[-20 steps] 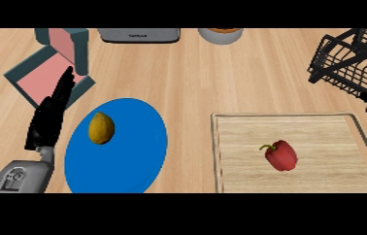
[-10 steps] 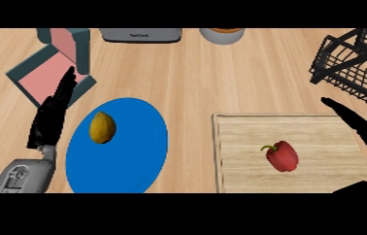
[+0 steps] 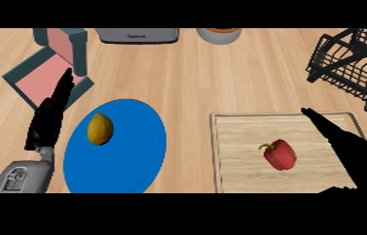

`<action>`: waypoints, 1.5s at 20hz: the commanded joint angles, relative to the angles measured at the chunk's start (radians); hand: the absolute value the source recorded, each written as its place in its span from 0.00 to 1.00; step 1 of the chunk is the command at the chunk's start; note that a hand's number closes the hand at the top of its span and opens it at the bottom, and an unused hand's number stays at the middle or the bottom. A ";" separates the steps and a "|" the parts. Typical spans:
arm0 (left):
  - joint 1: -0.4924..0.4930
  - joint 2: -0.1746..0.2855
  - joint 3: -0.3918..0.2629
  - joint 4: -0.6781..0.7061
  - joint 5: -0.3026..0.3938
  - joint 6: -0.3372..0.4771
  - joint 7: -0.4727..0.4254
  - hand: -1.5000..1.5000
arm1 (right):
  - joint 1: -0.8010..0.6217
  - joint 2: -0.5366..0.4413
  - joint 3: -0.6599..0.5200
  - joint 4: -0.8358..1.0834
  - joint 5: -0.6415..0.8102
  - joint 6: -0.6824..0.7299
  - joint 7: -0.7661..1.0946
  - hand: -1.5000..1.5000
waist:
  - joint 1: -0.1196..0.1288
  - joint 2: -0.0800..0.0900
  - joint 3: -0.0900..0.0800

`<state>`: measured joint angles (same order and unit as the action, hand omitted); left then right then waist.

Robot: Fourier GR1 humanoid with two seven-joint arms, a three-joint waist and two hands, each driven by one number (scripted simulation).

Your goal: Pick the bell pepper from the tray and place it in the tiered basket

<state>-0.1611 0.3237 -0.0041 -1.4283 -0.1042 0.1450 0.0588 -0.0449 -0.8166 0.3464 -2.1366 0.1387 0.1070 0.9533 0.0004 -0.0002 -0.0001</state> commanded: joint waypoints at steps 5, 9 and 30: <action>0.010 -0.015 0.027 0.002 -0.022 -0.022 -0.029 0.50 | 0.049 0.069 -0.002 0.010 0.192 0.075 -0.022 0.00 | -0.002 0.000 0.000; -0.005 -0.026 0.051 0.032 -0.019 -0.038 -0.038 0.50 | 0.044 0.157 0.048 0.002 0.312 0.083 -0.018 0.00 | -0.002 0.000 0.000; 0.009 -0.052 0.100 -0.067 -0.066 -0.100 0.040 0.50 | 0.057 0.371 -0.055 0.097 0.416 0.292 -0.055 0.00 | -0.002 0.000 0.000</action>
<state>-0.1330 0.2649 0.0702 -1.5039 -0.1733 0.0677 0.0923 0.0170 -0.4708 0.3309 -2.0091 0.5653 0.3192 0.8742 -0.0001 -0.0003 0.0002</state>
